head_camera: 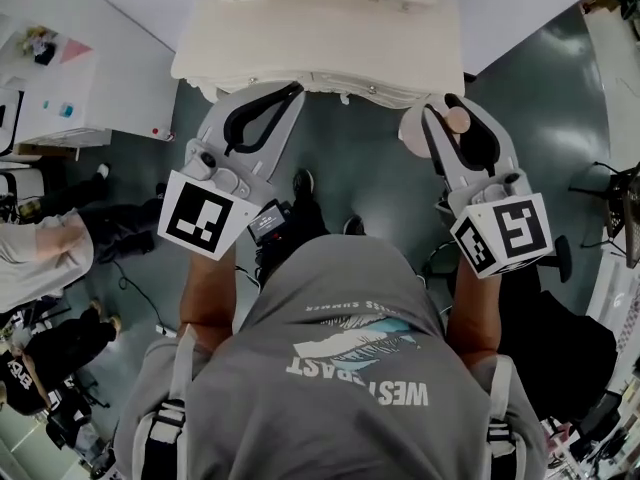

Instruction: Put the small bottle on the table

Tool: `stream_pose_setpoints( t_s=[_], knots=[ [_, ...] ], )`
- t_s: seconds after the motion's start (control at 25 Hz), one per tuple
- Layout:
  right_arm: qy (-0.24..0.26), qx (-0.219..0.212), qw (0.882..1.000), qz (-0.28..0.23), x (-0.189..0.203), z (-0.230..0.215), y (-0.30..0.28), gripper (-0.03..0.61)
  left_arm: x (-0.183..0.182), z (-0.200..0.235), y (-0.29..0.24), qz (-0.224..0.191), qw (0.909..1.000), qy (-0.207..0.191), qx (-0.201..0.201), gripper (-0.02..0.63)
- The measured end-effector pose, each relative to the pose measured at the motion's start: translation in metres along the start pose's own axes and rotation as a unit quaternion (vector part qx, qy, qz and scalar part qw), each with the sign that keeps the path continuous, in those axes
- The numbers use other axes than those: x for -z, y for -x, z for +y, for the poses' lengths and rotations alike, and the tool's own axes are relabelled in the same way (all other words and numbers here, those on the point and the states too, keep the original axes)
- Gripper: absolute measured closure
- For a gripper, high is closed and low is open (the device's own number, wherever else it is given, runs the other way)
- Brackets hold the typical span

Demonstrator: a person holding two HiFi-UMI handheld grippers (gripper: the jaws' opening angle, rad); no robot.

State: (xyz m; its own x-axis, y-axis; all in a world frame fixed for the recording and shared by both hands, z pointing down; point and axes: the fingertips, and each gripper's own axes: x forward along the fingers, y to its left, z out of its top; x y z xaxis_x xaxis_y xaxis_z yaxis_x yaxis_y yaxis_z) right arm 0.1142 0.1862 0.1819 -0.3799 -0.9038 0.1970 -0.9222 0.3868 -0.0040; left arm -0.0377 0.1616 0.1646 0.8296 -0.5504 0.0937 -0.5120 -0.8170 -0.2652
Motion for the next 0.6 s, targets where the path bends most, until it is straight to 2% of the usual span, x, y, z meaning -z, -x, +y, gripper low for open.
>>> stream_pose_setpoints(
  t_s=[0.6],
  knots=[
    [-0.01, 0.062, 0.998, 0.008, -0.021, -0.017, -0.091, 0.448, 0.018, 0.107, -0.052, -0.024, 0.9979, -0.005, 0.06, 0.609]
  ],
)
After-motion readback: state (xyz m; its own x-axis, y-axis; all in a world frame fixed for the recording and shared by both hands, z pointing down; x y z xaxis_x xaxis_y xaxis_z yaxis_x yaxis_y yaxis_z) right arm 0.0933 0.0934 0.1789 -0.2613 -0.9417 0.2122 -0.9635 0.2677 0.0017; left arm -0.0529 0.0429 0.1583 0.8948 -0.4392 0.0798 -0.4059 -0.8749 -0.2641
